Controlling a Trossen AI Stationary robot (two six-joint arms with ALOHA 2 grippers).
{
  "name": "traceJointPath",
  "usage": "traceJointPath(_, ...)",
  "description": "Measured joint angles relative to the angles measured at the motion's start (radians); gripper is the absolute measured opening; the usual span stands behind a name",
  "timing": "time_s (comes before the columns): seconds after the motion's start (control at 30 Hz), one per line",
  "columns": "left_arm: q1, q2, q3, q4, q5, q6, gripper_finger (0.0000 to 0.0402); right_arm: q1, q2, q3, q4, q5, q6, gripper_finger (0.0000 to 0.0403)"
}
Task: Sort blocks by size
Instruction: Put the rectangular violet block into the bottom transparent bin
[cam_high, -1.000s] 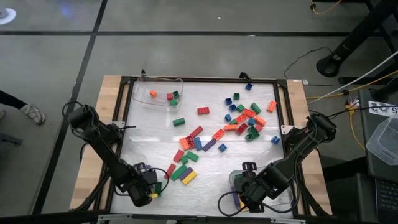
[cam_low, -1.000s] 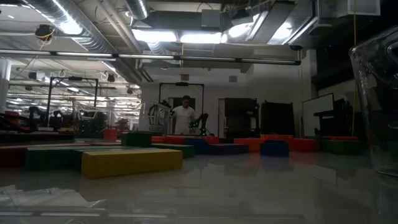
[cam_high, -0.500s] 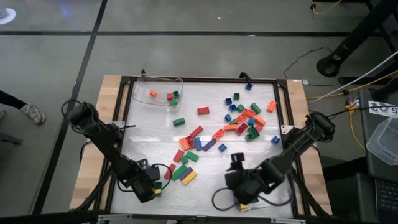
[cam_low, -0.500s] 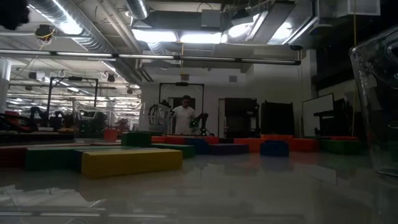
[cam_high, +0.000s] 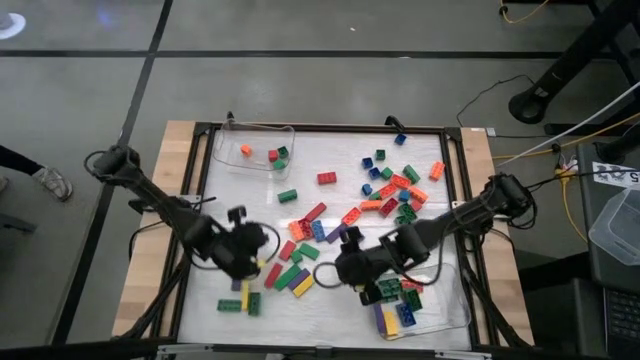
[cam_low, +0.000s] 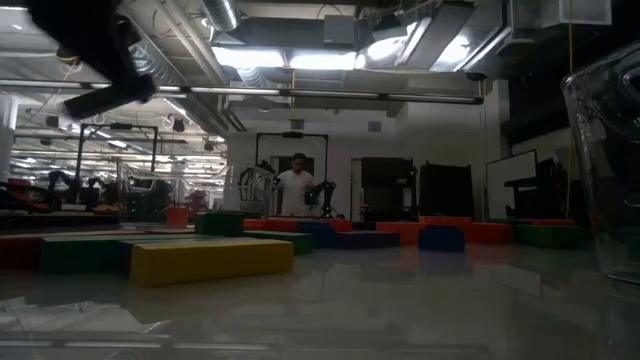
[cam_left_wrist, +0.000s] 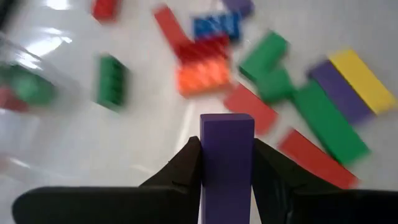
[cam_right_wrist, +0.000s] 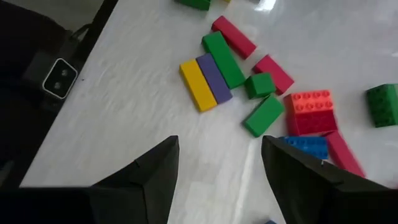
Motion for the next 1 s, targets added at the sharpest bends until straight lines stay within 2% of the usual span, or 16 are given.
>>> traceJointPath(0.1, 0.062, -0.046, 0.000, 0.049, -0.028, 0.055, 0.0090, -0.018, 0.000, 0.000, -0.017, -0.062, 0.000, 0.0230)
traceJointPath(0.27, 0.142, -0.031, 0.000, 0.256, -0.003, 0.153, 0.0092, -0.020, 0.000, 0.000, -0.038, -0.067, 0.004, 0.0230)
traceJointPath(0.43, 0.189, 0.050, 0.002, 0.516, 0.174, 0.321, 0.0092, -0.012, 0.000, 0.000, -0.073, -0.037, 0.005, 0.0230)
traceJointPath(0.57, 0.215, 0.106, 0.002, 0.636, 0.365, 0.421, 0.0092, -0.004, 0.000, 0.000, -0.071, 0.124, -0.037, 0.0230)
traceJointPath(0.67, 0.235, 0.133, 0.002, 0.706, 0.488, 0.445, 0.0092, 0.004, 0.000, 0.000, -0.044, 0.219, -0.144, 0.0230)
traceJointPath(0.83, 0.262, 0.142, 0.002, 0.819, 0.650, 0.472, 0.0093, 0.008, 0.000, 0.000, 0.078, 0.229, -0.354, 0.0230)
traceJointPath(1.0, 0.290, 0.137, 0.002, 0.888, 0.730, 0.465, 0.0093, 0.007, 0.000, 0.000, 0.182, 0.229, -0.517, 0.0230)
